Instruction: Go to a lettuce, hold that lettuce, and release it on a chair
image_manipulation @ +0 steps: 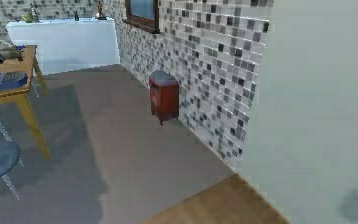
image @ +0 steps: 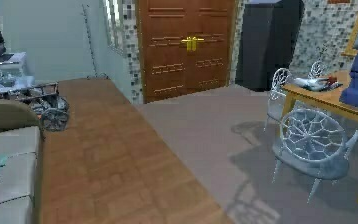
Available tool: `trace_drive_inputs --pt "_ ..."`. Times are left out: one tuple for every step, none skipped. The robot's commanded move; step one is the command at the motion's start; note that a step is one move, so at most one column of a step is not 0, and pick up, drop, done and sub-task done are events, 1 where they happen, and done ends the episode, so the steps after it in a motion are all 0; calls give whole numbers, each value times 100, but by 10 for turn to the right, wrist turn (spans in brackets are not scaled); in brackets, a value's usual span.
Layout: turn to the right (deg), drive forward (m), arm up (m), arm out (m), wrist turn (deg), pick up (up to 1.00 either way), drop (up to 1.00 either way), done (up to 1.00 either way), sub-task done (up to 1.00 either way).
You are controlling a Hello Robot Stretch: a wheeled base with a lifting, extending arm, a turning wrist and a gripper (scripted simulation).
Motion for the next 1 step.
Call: trace_drive_inputs --pt "450 0 0 0 0 0 0 0 0"
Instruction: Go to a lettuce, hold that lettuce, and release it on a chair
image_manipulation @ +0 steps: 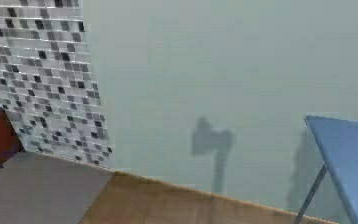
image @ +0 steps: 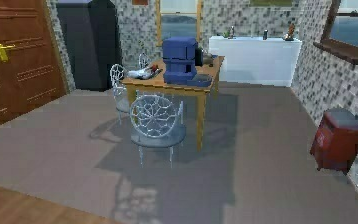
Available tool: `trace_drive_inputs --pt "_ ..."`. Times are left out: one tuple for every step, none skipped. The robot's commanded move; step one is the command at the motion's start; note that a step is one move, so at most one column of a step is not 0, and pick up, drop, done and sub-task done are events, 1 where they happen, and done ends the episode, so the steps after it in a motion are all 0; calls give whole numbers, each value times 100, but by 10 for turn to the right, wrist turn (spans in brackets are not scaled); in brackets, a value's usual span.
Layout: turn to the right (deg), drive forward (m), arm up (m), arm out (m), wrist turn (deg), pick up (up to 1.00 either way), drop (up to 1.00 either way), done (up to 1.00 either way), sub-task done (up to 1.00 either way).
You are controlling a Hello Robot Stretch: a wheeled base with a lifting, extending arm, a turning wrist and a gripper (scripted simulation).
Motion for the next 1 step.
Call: trace_drive_inputs --pt "300 0 0 0 0 0 0 0 0"
